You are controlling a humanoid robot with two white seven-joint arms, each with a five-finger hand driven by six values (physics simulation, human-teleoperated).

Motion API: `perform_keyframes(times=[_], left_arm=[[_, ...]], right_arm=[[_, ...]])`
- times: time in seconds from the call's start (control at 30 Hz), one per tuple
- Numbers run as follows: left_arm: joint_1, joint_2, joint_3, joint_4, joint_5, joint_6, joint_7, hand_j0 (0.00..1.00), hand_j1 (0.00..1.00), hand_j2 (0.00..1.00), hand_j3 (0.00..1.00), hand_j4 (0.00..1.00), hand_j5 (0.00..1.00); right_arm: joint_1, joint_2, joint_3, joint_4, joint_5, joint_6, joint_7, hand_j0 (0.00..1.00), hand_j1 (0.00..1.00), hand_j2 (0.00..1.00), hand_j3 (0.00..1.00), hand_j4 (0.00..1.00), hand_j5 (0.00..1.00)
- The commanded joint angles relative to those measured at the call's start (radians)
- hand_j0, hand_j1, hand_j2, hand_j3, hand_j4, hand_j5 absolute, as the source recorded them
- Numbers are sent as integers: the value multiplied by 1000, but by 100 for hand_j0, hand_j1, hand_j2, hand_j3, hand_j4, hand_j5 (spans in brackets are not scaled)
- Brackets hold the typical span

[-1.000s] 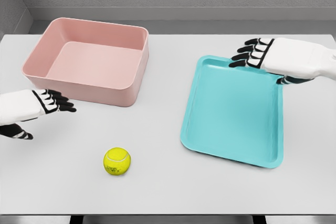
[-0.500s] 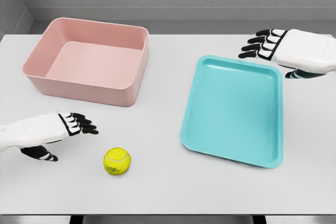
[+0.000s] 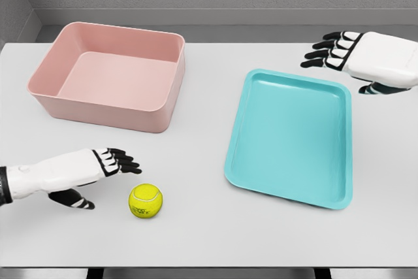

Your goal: Put the tennis from the blue tray into the pink basket with both arms

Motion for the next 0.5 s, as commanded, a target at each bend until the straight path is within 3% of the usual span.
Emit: perform_keyframes(times=[0.0,0.47], left_arm=[[0,-21,0,0,8,2,1,100,100,100,100,100,100],[5,-99,-59,-3,8,2,13,100,100,100,100,100,100]], right_arm=[[0,-3,-5,0,-5,3,0,100,100,100,100,100,100],[2,0,-8,0,-3,3,0,100,100,100,100,100,100]])
